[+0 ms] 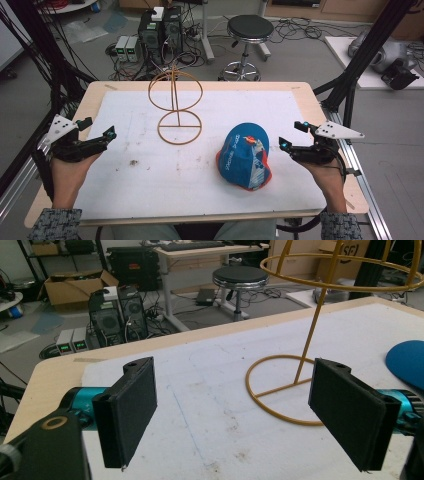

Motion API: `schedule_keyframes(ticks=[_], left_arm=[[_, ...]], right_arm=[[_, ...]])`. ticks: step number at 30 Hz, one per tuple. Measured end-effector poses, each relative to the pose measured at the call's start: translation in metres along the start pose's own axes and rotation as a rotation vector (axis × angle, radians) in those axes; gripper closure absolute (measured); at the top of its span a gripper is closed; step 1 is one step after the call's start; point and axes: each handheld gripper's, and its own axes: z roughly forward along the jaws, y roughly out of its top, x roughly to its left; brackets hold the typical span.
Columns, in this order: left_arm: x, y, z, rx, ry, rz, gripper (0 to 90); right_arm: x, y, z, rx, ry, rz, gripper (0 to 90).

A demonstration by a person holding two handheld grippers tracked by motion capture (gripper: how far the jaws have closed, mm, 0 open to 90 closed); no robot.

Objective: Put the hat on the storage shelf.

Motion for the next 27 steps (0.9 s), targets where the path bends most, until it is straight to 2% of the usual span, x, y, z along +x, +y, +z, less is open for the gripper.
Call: schedule_keyframes(ticks=[1, 5, 7, 8, 11, 12, 14, 15, 16, 17, 22, 27], left_arm=[[0.000, 0.000, 0.000, 0.004, -0.001, 0.002, 19.7], [0.001, -0.001, 0.001, 0.008, -0.001, -0.002, 19.7], [0.001, -0.001, 0.001, 0.008, 0.001, -0.002, 19.7], [0.001, -0.001, 0.001, 0.008, 0.001, -0.003, 19.7], [0.001, -0.001, 0.001, 0.010, 0.003, -0.004, 19.7], [0.001, -0.001, 0.001, 0.009, 0.002, -0.003, 19.7], [0.001, -0.001, 0.001, 0.009, 0.000, 0.000, 19.8], [0.000, -0.001, 0.000, 0.006, 0.001, -0.002, 19.8], [0.000, 0.000, 0.000, 0.008, -0.001, 0.000, 19.8], [0.001, 0.000, 0.000, 0.008, 0.000, 0.000, 19.8], [0.001, 0.000, 0.000, 0.004, 0.001, -0.001, 19.9], [0.000, 0.000, 0.000, 0.007, 0.000, 0.000, 19.8]], right_arm=[[0.000, 0.000, 0.000, 0.000, 0.000, 0.000, 19.9], [0.009, 0.002, 0.006, 0.005, 0.103, -0.065, 20.8], [0.017, 0.003, 0.012, 0.007, 0.186, -0.108, 24.2], [0.017, 0.003, 0.012, 0.007, 0.186, -0.108, 24.2], [0.027, 0.003, 0.021, 0.043, 0.267, -0.134, 26.7], [0.027, 0.003, 0.021, 0.043, 0.267, -0.134, 26.7], [0.034, 0.002, 0.029, 0.062, 0.306, -0.159, 29.9], [0.034, 0.002, 0.029, 0.062, 0.306, -0.159, 29.9], [0.038, 0.001, 0.034, 0.071, 0.338, -0.167, 30.1], [0.041, 0.001, 0.036, 0.075, 0.348, -0.172, 30.4], [0.046, -0.003, 0.044, 0.101, 0.376, -0.185, 32.4], [0.048, -0.007, 0.050, 0.131, 0.390, -0.194, 38.3]])
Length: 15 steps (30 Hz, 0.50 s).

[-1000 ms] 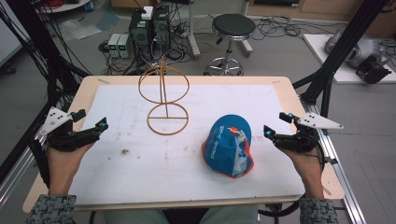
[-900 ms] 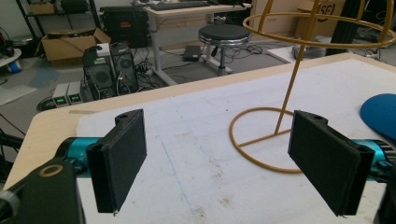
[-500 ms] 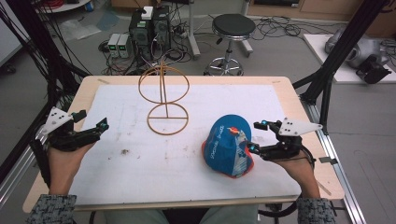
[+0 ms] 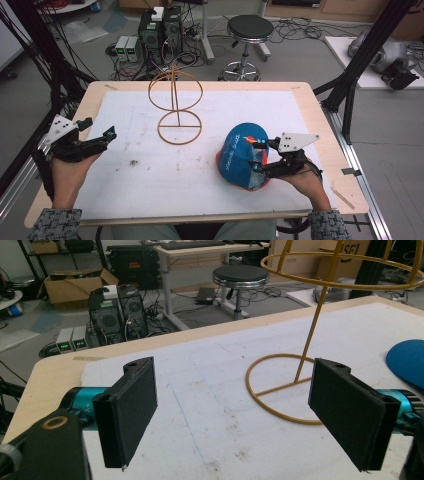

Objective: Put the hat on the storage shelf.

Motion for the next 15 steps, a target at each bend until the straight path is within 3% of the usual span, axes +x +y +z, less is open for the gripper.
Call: schedule_keyframes(ticks=[8, 15], left_arm=[[-0.001, 0.000, 0.001, 0.002, -0.002, 0.002, 20.0], [0.000, -0.001, 0.001, 0.002, 0.003, 0.001, 20.1]], right_arm=[[0.003, -0.001, 0.010, 0.028, 0.027, -0.015, 44.7], [0.004, -0.002, 0.014, 0.067, 0.016, -0.037, 57.6]])
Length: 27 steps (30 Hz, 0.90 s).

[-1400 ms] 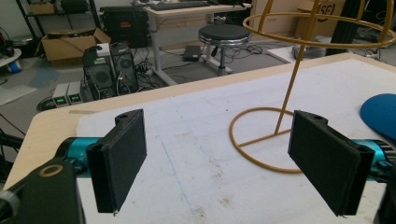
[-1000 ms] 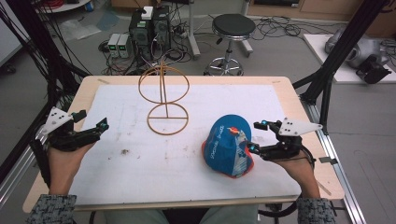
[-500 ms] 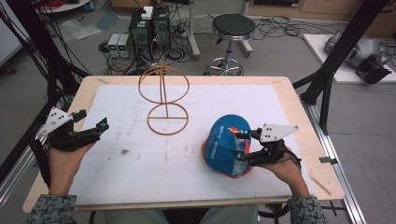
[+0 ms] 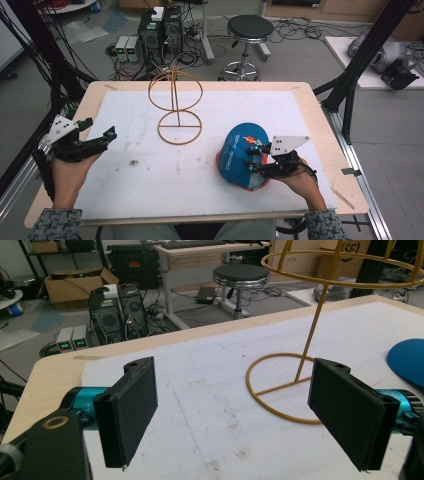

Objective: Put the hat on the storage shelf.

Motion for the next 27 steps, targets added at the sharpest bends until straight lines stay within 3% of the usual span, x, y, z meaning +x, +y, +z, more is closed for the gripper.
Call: schedule_keyframes(ticks=[10, 13, 16, 20, 27], left_arm=[[0.001, 0.000, -0.001, 0.003, 0.008, -0.003, 20.2], [0.002, 0.000, -0.001, 0.003, 0.009, -0.006, 20.3], [0.002, 0.000, -0.001, 0.004, 0.010, -0.007, 20.3], [0.004, 0.001, -0.003, -0.001, 0.013, -0.009, 20.3], [0.004, 0.002, -0.004, -0.004, 0.013, -0.009, 20.3]], right_arm=[[0.001, 0.000, 0.002, 0.029, -0.014, -0.019, 78.6], [0.001, 0.000, 0.002, 0.003, -0.021, -0.017, 85.8], [0.000, 0.000, 0.002, -0.011, -0.039, 0.000, 87.9], [-0.004, 0.003, -0.001, -0.081, -0.075, 0.071, 88.4], [-0.010, 0.011, -0.007, -0.147, -0.136, 0.143, 88.6]])
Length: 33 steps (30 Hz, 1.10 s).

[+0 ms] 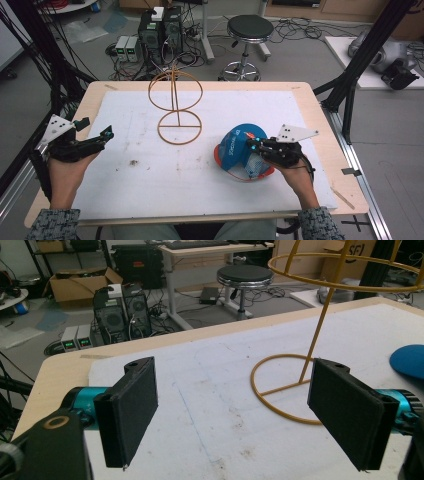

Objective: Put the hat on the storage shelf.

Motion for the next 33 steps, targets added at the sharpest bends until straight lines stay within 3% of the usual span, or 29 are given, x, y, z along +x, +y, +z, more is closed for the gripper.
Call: schedule_keyframes(ticks=[5, 9, 16, 20, 33], left_arm=[[-0.001, 0.000, 0.000, 0.003, -0.001, 0.002, 20.3], [-0.001, 0.000, 0.000, 0.001, -0.002, 0.003, 20.4], [0.002, 0.002, -0.002, -0.003, 0.002, 0.003, 20.3], [0.002, 0.004, -0.004, -0.014, 0.010, 0.004, 20.4], [0.006, 0.006, -0.009, -0.027, 0.017, -0.002, 20.3]], right_arm=[[-0.005, 0.007, -0.001, -0.052, -0.045, 0.055, 88.5], [-0.014, 0.012, -0.002, -0.110, -0.079, 0.142, 88.7], [-0.027, 0.029, -0.007, -0.187, -0.170, 0.219, 88.7], [-0.035, 0.038, -0.008, -0.242, -0.198, 0.273, 88.8], [-0.050, 0.077, -0.006, -0.326, -0.293, 0.316, 89.0]])
